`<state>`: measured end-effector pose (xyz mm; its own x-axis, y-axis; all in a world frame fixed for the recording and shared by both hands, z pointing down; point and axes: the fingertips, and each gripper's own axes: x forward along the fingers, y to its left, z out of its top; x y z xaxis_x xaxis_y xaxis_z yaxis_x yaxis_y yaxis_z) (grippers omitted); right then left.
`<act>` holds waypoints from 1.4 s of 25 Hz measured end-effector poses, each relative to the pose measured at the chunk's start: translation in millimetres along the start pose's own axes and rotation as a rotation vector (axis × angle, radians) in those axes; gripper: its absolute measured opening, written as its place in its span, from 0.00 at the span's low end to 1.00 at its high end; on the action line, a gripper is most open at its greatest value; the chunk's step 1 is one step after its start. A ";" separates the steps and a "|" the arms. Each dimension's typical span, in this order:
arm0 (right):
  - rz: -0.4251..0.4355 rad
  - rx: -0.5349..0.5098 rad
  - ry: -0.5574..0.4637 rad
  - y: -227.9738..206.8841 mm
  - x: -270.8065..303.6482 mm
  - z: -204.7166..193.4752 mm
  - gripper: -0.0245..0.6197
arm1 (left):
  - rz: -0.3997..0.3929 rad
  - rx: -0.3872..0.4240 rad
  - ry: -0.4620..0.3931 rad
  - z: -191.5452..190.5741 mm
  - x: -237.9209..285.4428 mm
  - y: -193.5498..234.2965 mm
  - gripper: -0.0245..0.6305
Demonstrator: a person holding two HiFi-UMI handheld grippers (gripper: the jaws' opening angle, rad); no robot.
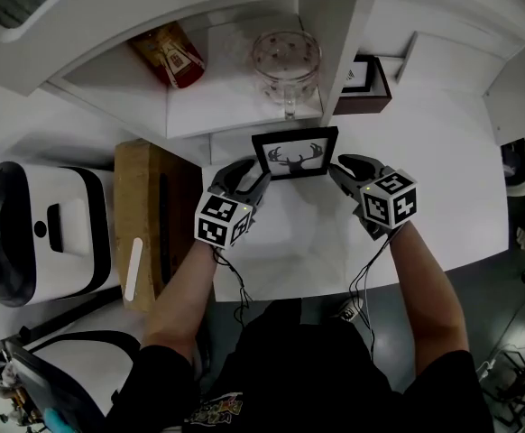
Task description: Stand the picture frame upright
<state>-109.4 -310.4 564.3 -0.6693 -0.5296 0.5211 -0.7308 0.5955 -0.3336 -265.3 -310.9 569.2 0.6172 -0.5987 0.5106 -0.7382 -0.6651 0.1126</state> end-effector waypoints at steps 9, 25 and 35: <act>0.006 0.031 -0.052 7.5 -39.0 -1.7 0.16 | 0.069 -0.013 -0.029 2.0 -39.6 -17.5 0.29; 0.015 -0.049 -0.140 62.2 -165.4 -9.9 0.05 | 0.264 -0.082 -0.146 26.9 -144.5 -117.5 0.05; 0.052 -0.112 -0.211 99.1 -260.3 -28.5 0.04 | 0.315 -0.122 -0.193 26.0 -192.1 -213.2 0.05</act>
<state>-3.7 -96.3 418.0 -0.7277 -0.6038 0.3254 -0.6829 0.6824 -0.2607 -219.4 -65.7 425.0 0.3861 -0.8461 0.3675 -0.9197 -0.3838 0.0827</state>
